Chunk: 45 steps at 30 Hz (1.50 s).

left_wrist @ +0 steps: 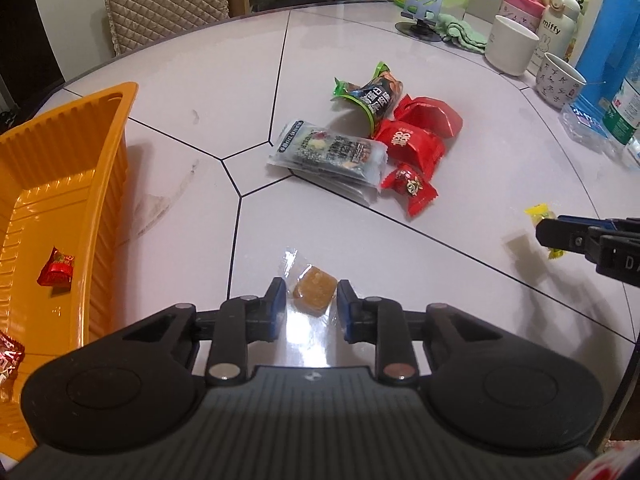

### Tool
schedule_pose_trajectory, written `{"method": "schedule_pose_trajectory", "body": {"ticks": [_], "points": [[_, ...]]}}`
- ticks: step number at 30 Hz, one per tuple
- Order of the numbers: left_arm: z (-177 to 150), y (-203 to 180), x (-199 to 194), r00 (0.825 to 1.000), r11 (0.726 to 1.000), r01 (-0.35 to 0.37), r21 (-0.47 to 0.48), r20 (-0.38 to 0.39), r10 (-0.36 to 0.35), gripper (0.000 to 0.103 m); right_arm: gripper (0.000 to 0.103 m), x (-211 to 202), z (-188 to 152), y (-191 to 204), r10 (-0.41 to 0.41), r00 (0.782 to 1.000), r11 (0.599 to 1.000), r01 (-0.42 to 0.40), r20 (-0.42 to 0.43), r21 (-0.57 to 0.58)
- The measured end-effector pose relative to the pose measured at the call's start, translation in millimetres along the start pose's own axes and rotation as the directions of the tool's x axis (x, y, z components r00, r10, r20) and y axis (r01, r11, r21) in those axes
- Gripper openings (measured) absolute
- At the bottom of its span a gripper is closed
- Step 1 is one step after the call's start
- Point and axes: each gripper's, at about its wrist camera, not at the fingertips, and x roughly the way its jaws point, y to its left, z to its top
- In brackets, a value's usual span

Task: Organize snacks
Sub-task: 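Grasp the clear packet with the brown cube using the left tool, then carry the clear packet in the left tool while the right tool carries the yellow-green candy to the tray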

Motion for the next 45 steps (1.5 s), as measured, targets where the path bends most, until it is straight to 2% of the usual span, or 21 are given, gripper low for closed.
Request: {"method": "schedule_pose_trajectory", "body": {"ticks": [15,25,36,45], "points": [[-2,17,-49,0.997,0.996,0.060,-0.064,0.058,-0.056,0.024,0.022,-17,1,31,0.055,0.998,0.997,-0.053,0.024,-0.047],[-9,48,-99,0.992,0.991,0.072,-0.115,0.112,-0.059,0.024,0.022,-37,6,77,0.148,0.988,0.985,-0.143,0.043,-0.101],[-35,108,-148,0.990,0.980,0.021,-0.199,0.138,0.007,0.024,0.022,-46,3,154,0.278,0.960,0.947,-0.270,0.024,-0.176],[-50,162,-163,0.987,0.967,-0.036,-0.254,0.140,0.073,0.024,0.022,-33,-1,220,0.358,0.934,0.906,-0.352,-0.019,-0.233]]}}
